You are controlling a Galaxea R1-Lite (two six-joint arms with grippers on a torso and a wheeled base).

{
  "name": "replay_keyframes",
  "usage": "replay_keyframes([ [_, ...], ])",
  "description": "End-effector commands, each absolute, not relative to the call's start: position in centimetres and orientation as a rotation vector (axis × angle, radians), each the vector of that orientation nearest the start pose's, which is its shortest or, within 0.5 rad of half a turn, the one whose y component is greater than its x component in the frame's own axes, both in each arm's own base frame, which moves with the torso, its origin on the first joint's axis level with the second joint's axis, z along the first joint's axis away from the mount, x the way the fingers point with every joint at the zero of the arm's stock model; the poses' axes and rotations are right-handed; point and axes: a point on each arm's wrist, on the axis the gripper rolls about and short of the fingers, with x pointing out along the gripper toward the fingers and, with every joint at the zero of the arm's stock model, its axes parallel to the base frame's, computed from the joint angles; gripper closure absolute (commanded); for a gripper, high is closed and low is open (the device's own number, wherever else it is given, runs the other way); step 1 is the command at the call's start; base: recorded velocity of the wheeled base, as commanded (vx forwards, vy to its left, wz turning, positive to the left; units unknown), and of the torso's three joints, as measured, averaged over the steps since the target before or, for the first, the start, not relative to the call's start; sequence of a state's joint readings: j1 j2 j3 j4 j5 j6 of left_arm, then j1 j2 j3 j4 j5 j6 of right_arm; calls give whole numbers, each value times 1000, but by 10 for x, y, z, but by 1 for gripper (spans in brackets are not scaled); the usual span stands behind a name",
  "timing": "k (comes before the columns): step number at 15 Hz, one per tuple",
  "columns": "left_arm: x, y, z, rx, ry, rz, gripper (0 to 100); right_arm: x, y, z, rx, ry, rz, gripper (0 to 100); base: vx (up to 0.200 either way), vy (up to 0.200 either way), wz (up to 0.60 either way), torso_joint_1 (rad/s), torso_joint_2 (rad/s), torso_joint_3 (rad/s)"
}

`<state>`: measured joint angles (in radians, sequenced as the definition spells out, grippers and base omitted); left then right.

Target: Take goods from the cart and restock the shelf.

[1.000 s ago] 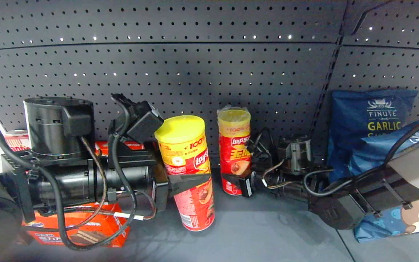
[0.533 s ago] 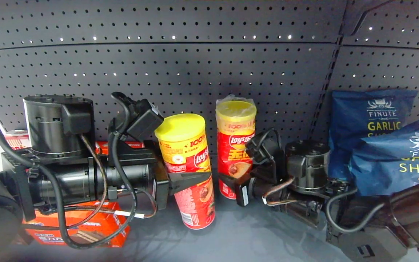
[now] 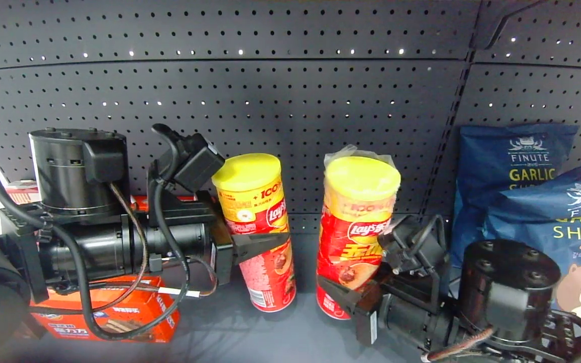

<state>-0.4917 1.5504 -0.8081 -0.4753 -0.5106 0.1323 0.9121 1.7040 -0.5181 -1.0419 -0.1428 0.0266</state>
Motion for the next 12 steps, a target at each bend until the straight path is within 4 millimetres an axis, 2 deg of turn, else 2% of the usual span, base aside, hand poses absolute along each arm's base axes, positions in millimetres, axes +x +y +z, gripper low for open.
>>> replay_keyframes([
  [1,234,-138,211,119,214,-1006,100,156,197,132,-63,159,769,100,0,0,0,0,0,0],
  [4,236,-140,209,126,222,-975,100,149,189,122,-59,174,769,100,0,0,0,0,0,0],
  [12,244,-144,209,128,223,-969,100,152,199,109,-68,214,778,100,0,0,0,0,0,0],
])
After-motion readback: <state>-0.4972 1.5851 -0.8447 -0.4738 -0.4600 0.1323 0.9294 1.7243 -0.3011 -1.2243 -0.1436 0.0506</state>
